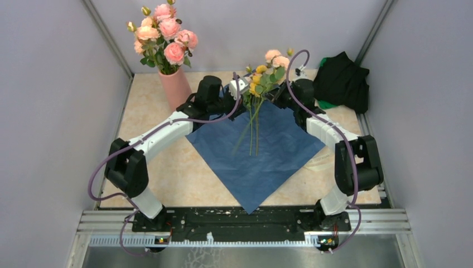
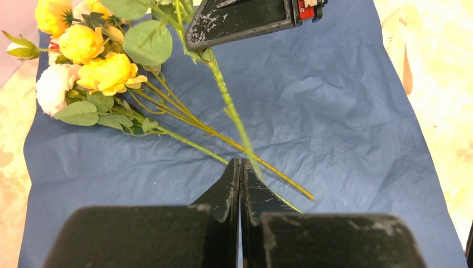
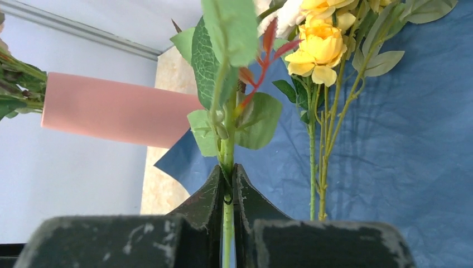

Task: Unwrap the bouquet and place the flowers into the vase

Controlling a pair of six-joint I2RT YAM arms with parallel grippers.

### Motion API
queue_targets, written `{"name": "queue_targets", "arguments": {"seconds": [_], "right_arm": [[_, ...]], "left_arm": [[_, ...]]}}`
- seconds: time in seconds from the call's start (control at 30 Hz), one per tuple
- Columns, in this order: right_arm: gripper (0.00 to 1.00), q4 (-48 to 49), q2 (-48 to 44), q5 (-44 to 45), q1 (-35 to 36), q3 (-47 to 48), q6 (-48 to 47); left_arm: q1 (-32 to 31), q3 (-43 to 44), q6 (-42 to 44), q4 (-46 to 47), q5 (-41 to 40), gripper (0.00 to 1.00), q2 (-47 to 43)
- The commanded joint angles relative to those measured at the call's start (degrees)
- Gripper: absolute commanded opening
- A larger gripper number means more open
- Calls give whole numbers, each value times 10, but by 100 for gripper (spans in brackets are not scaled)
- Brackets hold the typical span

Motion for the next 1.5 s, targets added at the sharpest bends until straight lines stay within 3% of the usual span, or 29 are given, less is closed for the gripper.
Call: {"name": "queue_targets", "arguments": {"seconds": [0.0,0.17,0.3,0.37,0.47,0.6,0.87,1.3,1.47], "right_arm": [[0,25,-1,-6,-4,22,-23],[0,20,-11,-37,-3,16,-57],[0,11,-25,-82,-3,2,-90],[0,-4,-37,-91,-1,-7,-117],[0,-41,-62,-89,3,-9,-166],[0,-114,-83,-127,5,13,-233],[0,-211,-141,-135,20,4,-303],[0,-227,-179,-146,34,-25,-315],[0,-229,-187,-140,37,-28,-314]], "left_arm": [[-4,-8,1,25,10,0,-21],[-3,-32,-20,65,5,3,-29],[-3,-48,-48,116,-24,28,-33],[-3,-42,-63,127,-38,45,-22],[-2,-34,-83,143,-3,69,-3],[-3,-18,-103,158,33,85,21],[-2,30,-117,167,52,87,60],[1,1,-232,293,33,81,81],[4,2,-283,336,71,81,103]]}}
